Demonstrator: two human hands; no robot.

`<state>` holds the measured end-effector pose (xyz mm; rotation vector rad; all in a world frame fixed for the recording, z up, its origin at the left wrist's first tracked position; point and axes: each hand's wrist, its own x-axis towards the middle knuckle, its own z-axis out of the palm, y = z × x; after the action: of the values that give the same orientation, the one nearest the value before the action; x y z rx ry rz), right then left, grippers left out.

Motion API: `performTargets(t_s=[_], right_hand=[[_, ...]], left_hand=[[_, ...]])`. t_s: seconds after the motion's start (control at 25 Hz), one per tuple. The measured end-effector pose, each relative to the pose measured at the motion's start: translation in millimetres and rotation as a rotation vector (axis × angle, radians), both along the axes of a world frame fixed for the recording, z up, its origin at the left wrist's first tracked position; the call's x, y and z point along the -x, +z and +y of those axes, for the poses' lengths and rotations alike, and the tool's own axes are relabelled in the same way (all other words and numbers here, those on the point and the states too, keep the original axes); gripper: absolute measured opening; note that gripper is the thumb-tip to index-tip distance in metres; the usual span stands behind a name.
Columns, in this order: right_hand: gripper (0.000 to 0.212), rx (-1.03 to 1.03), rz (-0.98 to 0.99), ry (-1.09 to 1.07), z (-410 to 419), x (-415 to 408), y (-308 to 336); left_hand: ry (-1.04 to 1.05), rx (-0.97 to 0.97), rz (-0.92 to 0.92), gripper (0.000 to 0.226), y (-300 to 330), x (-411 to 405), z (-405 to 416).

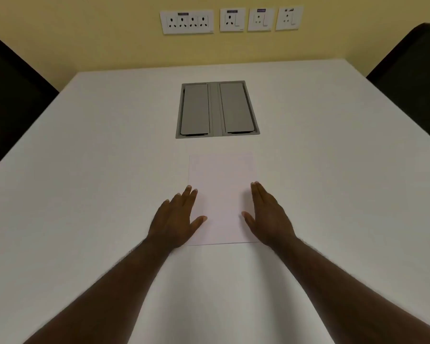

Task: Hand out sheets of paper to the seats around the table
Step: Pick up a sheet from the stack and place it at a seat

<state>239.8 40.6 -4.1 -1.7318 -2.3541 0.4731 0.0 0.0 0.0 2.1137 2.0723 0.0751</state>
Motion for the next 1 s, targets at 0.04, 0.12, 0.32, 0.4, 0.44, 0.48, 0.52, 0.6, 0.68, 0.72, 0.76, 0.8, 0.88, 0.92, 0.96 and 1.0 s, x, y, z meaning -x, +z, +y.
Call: performTargets(t_s=[0.04, 0.12, 0.32, 0.4, 0.44, 0.48, 0.52, 0.6, 0.68, 0.72, 0.76, 0.8, 0.88, 0.92, 0.96, 1.0], right_hand=[[0.077, 0.023, 0.070, -0.077, 6, 3, -5], [0.075, 0.064, 0.195, -0.217, 13, 8, -9], [0.059, 0.002, 0.304, -0.353, 25, 10, -12], [0.050, -0.007, 0.353, -0.421, 30, 8, -11], [0.045, -0.001, 0.378, -0.458, 33, 7, -10], [0.039, 0.014, 0.400, -0.494, 34, 7, -9], [0.031, 0.023, 0.418, -0.527, 36, 7, -8], [0.017, 0.025, 0.435, -0.571, 37, 9, -7], [0.019, 0.027, 0.443, -0.583, 38, 12, -7], [0.022, 0.024, 0.445, -0.581, 37, 13, -8], [0.026, 0.019, 0.442, -0.578, 36, 14, -8], [0.031, 0.010, 0.437, -0.574, 34, 15, -8], [0.038, -0.014, 0.418, -0.531, 31, 15, -10], [0.039, -0.036, 0.395, -0.498, 30, 15, -12], [0.038, -0.064, 0.372, -0.473, 28, 14, -12], [0.036, -0.100, 0.350, -0.459, 27, 14, -13]], left_hand=[[0.027, 0.029, -0.010, 0.076, -4, 0, 7], [0.079, 0.068, -0.015, 0.078, -11, 0, 18], [0.072, 0.133, 0.019, 0.074, -25, -1, 21], [0.081, 0.133, -0.001, 0.074, -26, 0, 22], [0.085, 0.132, -0.010, 0.074, -27, 0, 22], [0.085, 0.135, -0.018, 0.074, -26, 0, 21], [0.087, 0.139, -0.027, 0.074, -26, 1, 21], [0.092, 0.139, -0.036, 0.075, -26, 2, 21], [0.095, 0.147, -0.037, 0.075, -25, 2, 22], [0.095, 0.151, -0.041, 0.075, -25, 2, 22], [0.096, 0.154, -0.047, 0.076, -25, 3, 23], [0.097, 0.162, -0.050, 0.076, -26, 3, 23], [0.099, 0.166, -0.053, 0.077, -27, 4, 24], [0.100, 0.162, -0.051, 0.077, -27, 4, 24], [0.099, 0.161, -0.051, 0.077, -27, 4, 24], [0.098, 0.157, -0.053, 0.077, -27, 4, 24]])
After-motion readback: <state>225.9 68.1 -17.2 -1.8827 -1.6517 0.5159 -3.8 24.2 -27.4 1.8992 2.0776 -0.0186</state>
